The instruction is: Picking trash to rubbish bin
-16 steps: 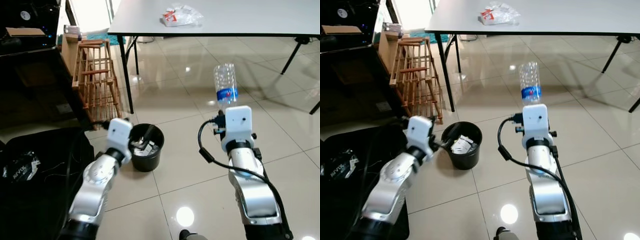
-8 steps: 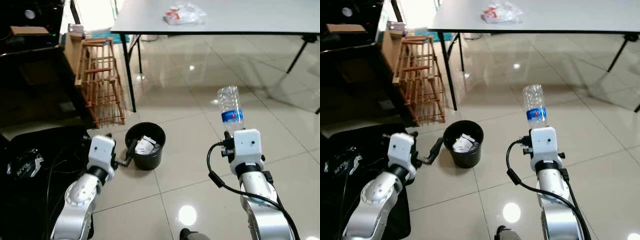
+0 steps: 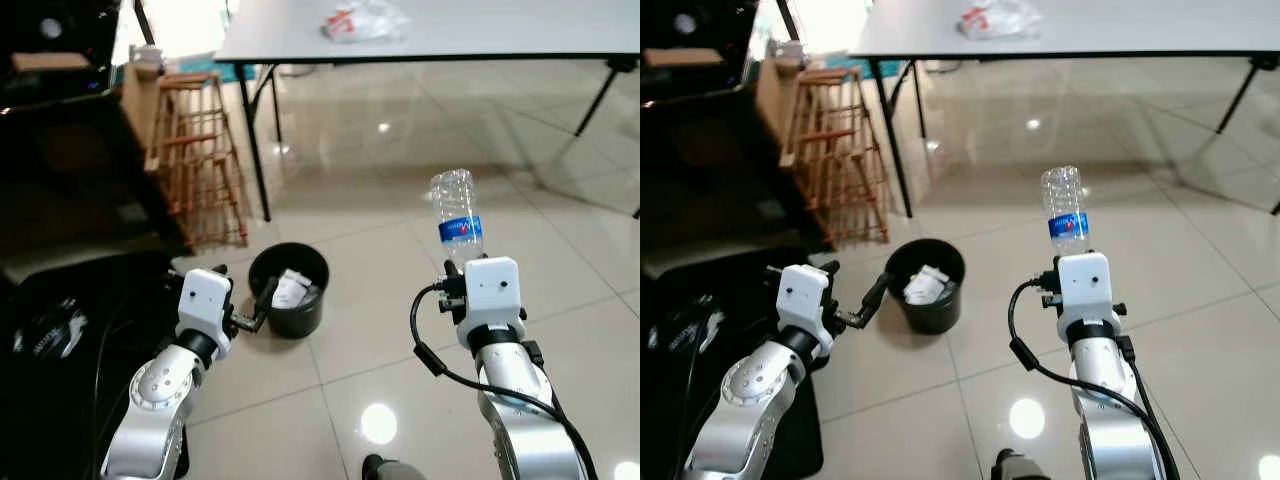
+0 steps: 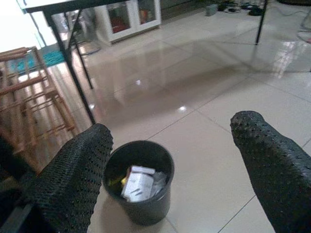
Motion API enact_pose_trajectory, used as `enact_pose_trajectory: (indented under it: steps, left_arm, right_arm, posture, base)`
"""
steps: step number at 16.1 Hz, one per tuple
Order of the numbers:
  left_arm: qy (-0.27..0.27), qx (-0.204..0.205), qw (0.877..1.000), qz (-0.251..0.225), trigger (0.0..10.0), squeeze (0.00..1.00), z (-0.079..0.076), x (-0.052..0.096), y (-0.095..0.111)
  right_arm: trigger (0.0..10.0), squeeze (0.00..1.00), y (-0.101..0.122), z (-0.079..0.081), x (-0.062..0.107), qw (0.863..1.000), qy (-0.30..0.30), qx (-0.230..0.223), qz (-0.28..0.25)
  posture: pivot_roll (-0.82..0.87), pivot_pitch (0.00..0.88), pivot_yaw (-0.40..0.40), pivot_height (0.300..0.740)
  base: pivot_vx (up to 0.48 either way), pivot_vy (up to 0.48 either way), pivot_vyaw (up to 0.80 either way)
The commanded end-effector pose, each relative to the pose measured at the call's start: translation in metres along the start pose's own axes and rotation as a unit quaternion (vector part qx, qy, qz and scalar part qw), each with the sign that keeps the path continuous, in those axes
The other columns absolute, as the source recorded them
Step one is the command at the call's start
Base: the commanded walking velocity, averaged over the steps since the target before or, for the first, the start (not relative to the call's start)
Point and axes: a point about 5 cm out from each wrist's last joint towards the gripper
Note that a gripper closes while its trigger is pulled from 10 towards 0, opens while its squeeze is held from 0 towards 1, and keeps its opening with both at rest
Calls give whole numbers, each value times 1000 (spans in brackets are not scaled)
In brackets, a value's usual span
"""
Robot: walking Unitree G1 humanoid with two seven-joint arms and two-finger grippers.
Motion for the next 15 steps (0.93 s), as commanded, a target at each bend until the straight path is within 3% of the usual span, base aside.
enact_pose_trajectory:
  steps: [1,15]
  left_arm:
    - [-13,-2,1000,-2,10000,0,-4,-3,3]
    - [-17,-8,1000,12,10000,0,-8,-3,-1]
  right_arm:
    - [10000,0,7,0,1,1000,1,-2,-14]
    - [10000,0,10,7,1,1000,17,9,-21]
  posture:
    - [-3,145,51,740]
    - [-4,155,47,740]
  base:
    - [480,0,0]
    - [444,0,0]
Point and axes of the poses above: a point about 5 cm out from each wrist's last joint towards the gripper, its own x axis pointing back from the gripper into the wrist, its own y axis along the axis of the wrist's last joint, z = x × y
